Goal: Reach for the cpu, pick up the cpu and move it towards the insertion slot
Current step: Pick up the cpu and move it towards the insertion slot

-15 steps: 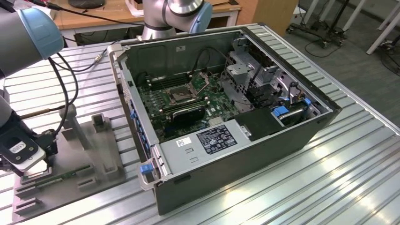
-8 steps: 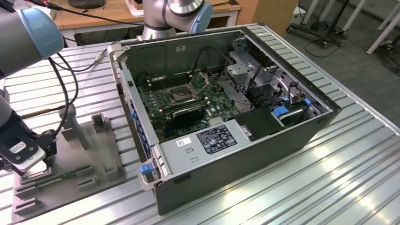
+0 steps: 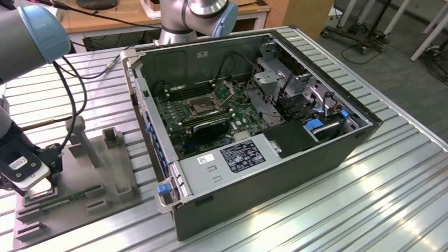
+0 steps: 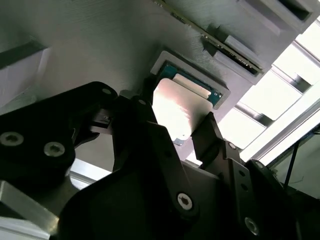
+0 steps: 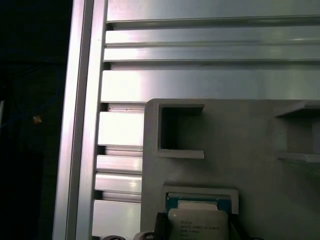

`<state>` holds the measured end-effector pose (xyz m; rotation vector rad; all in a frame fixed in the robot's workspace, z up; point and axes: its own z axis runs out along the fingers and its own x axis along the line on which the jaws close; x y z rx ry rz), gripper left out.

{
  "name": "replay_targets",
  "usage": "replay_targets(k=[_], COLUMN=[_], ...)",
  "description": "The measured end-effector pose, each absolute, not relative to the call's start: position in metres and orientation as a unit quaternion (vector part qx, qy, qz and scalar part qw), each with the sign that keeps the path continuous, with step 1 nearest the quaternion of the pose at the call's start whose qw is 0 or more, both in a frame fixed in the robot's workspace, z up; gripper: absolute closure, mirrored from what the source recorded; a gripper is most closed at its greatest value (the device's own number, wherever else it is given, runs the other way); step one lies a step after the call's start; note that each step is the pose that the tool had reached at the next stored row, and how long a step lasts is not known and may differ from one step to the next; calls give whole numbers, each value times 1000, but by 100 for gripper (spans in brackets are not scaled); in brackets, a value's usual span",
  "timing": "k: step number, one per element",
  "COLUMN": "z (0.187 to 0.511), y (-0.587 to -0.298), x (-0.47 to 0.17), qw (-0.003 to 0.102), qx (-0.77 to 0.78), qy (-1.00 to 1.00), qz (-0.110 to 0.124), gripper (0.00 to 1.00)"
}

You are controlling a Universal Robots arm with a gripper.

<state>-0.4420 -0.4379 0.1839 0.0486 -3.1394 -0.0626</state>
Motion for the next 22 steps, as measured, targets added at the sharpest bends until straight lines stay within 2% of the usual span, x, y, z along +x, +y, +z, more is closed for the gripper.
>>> replay_targets(k=[22], z=[193], y=[-438], x=[-442], qw=[1], qx=[16], qy=[-1000], qz=[-20], gripper=[45])
